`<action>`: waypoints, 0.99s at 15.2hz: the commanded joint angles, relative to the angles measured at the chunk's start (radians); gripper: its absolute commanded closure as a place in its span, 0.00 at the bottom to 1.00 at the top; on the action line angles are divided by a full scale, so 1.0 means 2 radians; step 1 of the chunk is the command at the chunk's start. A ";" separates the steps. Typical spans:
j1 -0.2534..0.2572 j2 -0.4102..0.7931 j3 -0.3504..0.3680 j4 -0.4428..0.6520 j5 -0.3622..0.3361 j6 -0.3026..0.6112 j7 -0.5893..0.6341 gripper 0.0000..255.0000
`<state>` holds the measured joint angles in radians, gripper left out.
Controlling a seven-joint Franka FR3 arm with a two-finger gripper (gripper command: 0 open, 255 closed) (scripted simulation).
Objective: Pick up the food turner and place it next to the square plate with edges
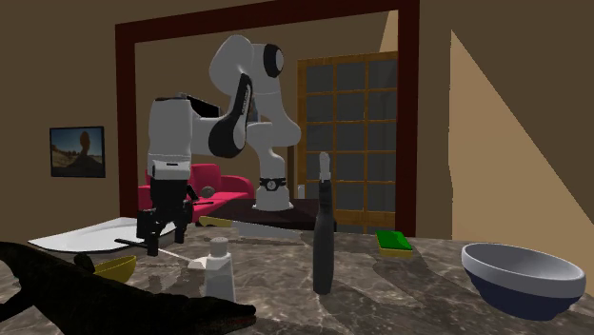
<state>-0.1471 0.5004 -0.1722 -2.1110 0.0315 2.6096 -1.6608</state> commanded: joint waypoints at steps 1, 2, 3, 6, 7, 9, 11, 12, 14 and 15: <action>0.000 0.000 0.000 0.000 0.000 0.000 0.000 0.00; 0.000 0.000 0.000 0.000 0.000 0.000 0.000 0.00; 0.000 0.000 0.000 0.000 0.000 0.000 0.000 0.00; 0.008 -0.043 -0.007 -0.005 -0.009 -0.038 0.006 0.00; 0.009 -0.054 -0.008 -0.005 -0.011 -0.049 0.008 0.00; 0.009 -0.054 -0.008 -0.005 -0.011 -0.049 0.008 0.00; 0.009 -0.054 -0.008 -0.005 -0.011 -0.049 0.008 0.00; 0.009 -0.054 -0.008 -0.005 -0.011 -0.049 0.008 0.00; 0.009 -0.054 -0.008 -0.005 -0.011 -0.049 0.008 0.00; 0.009 -0.054 -0.008 -0.005 -0.011 -0.049 0.008 0.00</action>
